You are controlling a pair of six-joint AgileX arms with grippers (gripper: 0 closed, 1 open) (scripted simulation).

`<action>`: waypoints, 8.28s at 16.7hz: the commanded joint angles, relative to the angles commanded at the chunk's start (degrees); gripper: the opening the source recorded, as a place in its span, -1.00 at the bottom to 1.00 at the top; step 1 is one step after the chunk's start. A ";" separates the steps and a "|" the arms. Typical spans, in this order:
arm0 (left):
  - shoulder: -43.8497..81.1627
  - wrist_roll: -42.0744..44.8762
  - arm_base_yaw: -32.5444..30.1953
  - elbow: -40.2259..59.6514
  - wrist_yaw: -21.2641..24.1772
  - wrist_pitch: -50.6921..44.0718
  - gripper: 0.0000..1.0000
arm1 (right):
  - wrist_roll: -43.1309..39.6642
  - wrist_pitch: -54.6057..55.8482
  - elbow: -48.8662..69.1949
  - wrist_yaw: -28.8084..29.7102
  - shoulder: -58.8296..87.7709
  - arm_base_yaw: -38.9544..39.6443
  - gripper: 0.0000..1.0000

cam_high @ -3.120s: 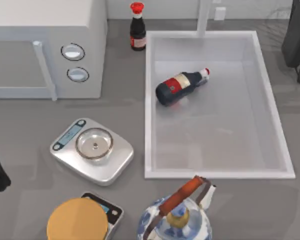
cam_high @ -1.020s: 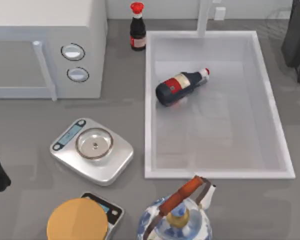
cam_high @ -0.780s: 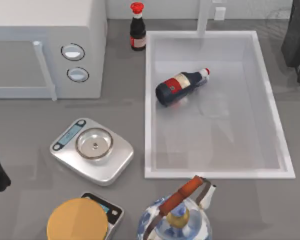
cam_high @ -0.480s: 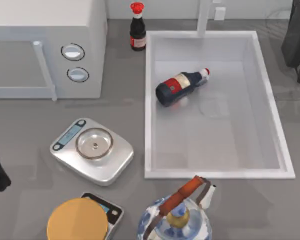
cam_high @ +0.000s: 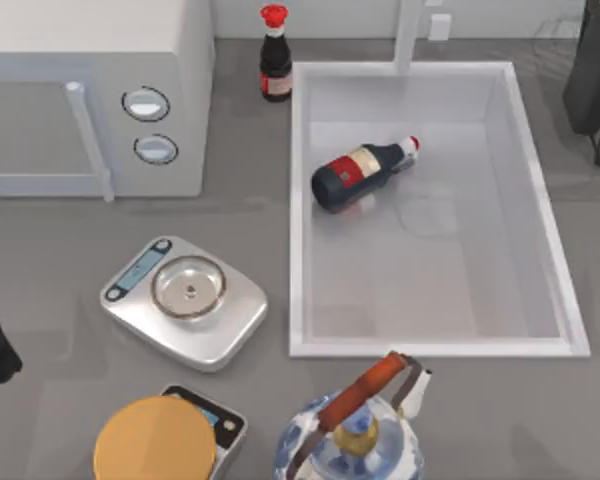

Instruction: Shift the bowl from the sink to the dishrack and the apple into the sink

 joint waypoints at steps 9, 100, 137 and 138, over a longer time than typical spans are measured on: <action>0.00 0.00 0.00 0.00 0.00 0.00 1.00 | -0.19 -5.28 -6.20 1.79 -8.58 2.02 1.00; 0.00 0.00 0.00 0.00 0.00 0.00 1.00 | -15.84 -41.87 40.98 2.27 85.78 -14.44 -1.00; 0.00 0.00 0.00 0.00 0.00 0.00 1.00 | -2.88 20.98 40.48 30.66 84.59 26.38 -1.00; 0.00 0.00 0.00 0.00 0.00 0.00 1.00 | -2.16 25.98 39.38 32.49 84.49 28.80 -1.00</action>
